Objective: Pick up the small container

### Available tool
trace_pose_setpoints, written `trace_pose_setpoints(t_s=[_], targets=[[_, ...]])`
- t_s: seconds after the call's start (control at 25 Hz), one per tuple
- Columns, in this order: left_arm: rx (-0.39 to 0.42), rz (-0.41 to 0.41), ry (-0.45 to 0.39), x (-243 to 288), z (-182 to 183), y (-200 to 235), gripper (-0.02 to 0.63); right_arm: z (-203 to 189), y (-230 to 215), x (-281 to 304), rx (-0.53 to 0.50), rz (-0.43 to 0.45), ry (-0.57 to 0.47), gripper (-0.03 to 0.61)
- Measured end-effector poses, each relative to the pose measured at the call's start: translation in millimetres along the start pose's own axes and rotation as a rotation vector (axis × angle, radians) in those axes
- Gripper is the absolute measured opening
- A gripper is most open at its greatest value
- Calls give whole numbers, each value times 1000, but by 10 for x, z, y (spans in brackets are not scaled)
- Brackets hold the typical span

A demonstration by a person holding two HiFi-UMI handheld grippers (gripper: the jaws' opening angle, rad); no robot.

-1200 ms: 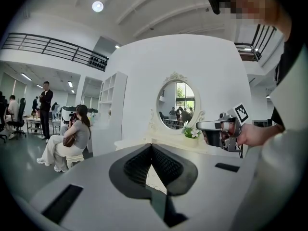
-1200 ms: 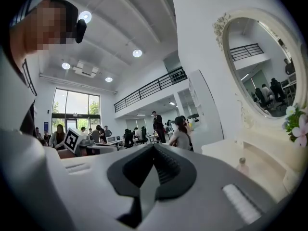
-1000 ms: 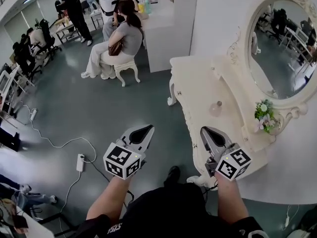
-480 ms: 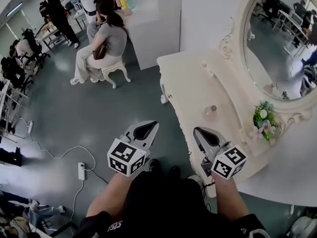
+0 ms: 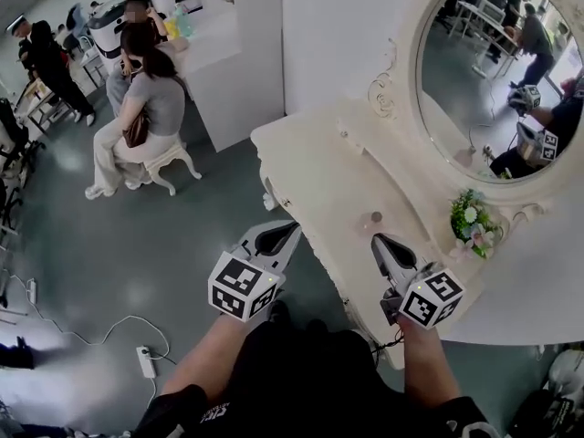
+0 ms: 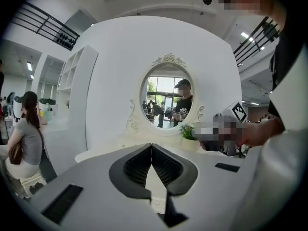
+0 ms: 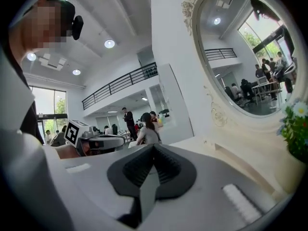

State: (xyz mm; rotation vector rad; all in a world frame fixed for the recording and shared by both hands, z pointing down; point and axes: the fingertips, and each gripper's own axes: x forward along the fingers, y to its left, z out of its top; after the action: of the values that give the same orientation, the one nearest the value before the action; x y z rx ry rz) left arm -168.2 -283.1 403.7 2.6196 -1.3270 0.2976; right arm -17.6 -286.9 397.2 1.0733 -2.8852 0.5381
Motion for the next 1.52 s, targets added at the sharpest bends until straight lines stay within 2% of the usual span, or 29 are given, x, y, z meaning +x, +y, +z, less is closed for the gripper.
trace_pose_setpoints(t_s=[0.32, 0.56, 0.84, 0.96, 1.04, 1.24, 1.4, 1.52], targets=[[30, -190, 15, 268, 74, 274, 6, 264, -16, 231, -26, -163, -54, 11], [25, -293, 54, 614, -23, 178, 6, 83, -304, 122, -18, -267, -25, 12], [-2, -309, 57, 1034, -68, 169, 6, -189, -690, 198, -57, -279, 25, 80], [-25, -297, 74, 1150, -132, 193, 6, -286, -782, 273, -89, -262, 44, 96], [-37, -278, 86, 1217, -182, 236, 6, -342, -868, 331, -104, -256, 51, 131], [-62, -230, 102, 1346, -261, 323, 6, -419, -1133, 415, -88, -248, 1, 196], [-66, -218, 110, 1439, -264, 342, 6, -548, -1304, 548, -107, -234, 1, 257], [-65, -216, 110, 1494, -237, 335, 6, -631, -1412, 643, -114, -231, -4, 265]])
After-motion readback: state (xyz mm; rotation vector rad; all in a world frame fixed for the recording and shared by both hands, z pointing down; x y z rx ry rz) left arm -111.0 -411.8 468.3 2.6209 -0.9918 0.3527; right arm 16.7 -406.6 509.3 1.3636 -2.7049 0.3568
